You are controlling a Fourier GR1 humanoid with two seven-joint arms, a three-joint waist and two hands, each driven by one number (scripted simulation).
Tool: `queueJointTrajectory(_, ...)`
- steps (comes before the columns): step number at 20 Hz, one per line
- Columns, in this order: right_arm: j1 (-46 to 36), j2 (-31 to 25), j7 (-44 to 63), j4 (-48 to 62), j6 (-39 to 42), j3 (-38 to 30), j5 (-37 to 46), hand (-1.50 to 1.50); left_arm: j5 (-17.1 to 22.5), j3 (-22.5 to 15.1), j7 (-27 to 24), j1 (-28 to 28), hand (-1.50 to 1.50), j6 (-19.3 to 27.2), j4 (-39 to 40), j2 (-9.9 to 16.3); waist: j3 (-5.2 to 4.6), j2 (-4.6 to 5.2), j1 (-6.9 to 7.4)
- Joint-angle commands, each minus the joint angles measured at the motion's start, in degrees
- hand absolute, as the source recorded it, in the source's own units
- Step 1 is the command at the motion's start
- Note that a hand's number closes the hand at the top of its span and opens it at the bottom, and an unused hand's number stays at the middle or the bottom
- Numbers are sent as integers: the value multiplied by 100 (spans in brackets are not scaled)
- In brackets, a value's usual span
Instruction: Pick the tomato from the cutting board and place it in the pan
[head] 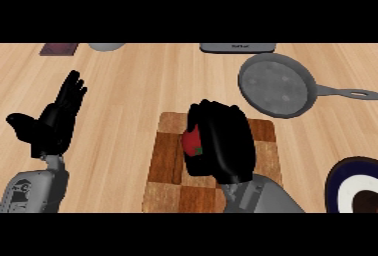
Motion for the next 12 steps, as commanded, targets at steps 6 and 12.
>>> queueJointTrajectory(6,-671,-69,-802,642,-983,-2102,-1141,150,55,46,65,-4,0,-51,-58,32,4,36,14)
queueJointTrajectory(12,-661,-1154,-2005,1648,-971,-3090,-1570,150,-96,-97,143,-18,0,115,-98,-135,5,28,-4)
